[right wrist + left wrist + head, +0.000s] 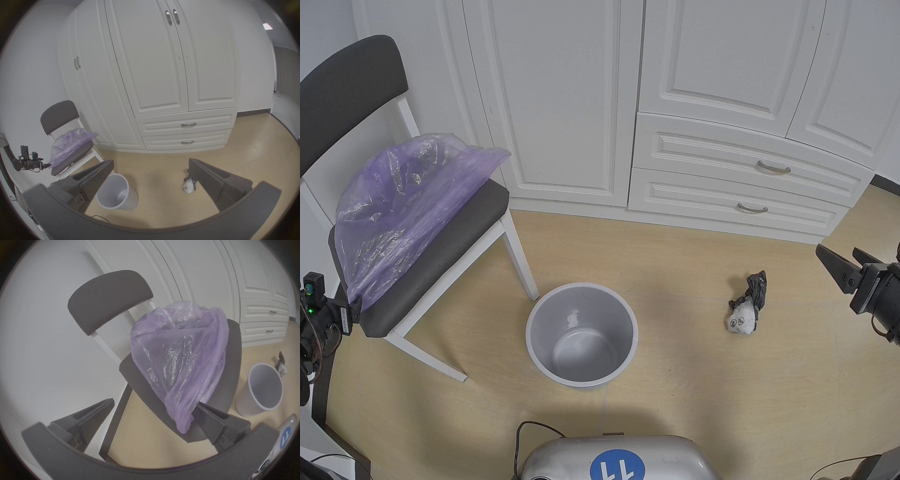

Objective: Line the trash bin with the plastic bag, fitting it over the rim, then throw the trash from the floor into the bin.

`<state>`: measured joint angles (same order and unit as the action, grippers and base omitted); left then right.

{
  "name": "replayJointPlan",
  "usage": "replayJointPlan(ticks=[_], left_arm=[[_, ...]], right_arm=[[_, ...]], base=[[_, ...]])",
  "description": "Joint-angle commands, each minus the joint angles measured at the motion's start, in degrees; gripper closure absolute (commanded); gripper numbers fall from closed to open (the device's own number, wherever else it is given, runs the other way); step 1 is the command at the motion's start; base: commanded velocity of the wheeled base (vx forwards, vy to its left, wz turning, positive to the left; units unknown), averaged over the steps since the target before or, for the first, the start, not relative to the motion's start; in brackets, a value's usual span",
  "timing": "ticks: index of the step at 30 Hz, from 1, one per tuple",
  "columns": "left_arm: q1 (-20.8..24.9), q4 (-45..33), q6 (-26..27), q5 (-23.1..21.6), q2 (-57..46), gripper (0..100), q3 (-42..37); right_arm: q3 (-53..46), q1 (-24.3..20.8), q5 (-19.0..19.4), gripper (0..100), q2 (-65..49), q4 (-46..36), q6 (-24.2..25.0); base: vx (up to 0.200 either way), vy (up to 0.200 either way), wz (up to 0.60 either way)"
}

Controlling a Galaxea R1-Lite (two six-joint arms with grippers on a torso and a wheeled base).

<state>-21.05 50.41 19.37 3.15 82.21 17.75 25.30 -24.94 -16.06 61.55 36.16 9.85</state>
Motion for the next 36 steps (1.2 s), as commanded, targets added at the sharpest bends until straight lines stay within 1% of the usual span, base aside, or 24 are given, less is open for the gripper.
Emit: replayJointPlan(ticks=[1,3,6,11,14,21,22,25,34,35,36], left_arm=[[-1.45,1.45,-1.09,0.02,2.95,0,1.32],[-1.71,1.89,-1.35,0.02,3.04,0,1.5],[-2.85,4.61,-1.97,-0.16,3.04,0,1.76],[-4.7,11.99,-2.32,-0.16,3.22,0,1.67],[-4.96,13.93,-2.32,-0.24,3.48,0,1.67],[-4.87,16.65,-3.11,-0.33,4.8,0,1.67],[-4.87,19.03,-3.2,-0.33,5.77,0,1.67],[-4.96,21.75,-3.2,-0.33,6.73,0,1.5],[-4.96,22.72,-3.11,-0.42,7.7,0,1.06],[-4.96,22.72,-3.11,-0.42,7.7,100,1.06],[-4.87,22.72,-3.11,-0.42,7.7,100,0.97]], right_arm=[[-1.83,-0.81,-0.03,0,1.56,3.04,-0.18],[-2.0,-0.81,-0.03,0,1.73,3.75,-0.27],[-2.27,-0.81,-0.03,0,1.82,4.8,-0.27],[-2.27,-1.07,-0.03,0,1.91,6.03,-0.01],[-2.53,-1.69,-0.03,0,1.99,7.44,-0.01],[-2.71,-1.78,-0.03,0,1.99,7.61,0.08],[-2.62,-1.78,-0.03,0,1.99,7.61,0.08],[-2.62,-1.78,-0.03,0,1.99,7.61,0.08],[-2.62,-2.57,-0.03,0,1.99,7.61,0.35],[-2.62,-2.57,-0.03,0,1.99,7.61,0.35],[-2.62,-2.57,0.06,0,1.99,7.61,0.35]], base=[[0.0,0.0,0.0],[0.0,0.0,0.0],[0.0,0.0,0.0],[0.0,0.0,0.0],[0.0,0.0,0.0],[0.0,0.0,0.0],[0.0,0.0,0.0],[0.0,0.0,0.0],[0.0,0.0,0.0],[0.0,0.0,0.0],[0.0,0.0,0.0]])
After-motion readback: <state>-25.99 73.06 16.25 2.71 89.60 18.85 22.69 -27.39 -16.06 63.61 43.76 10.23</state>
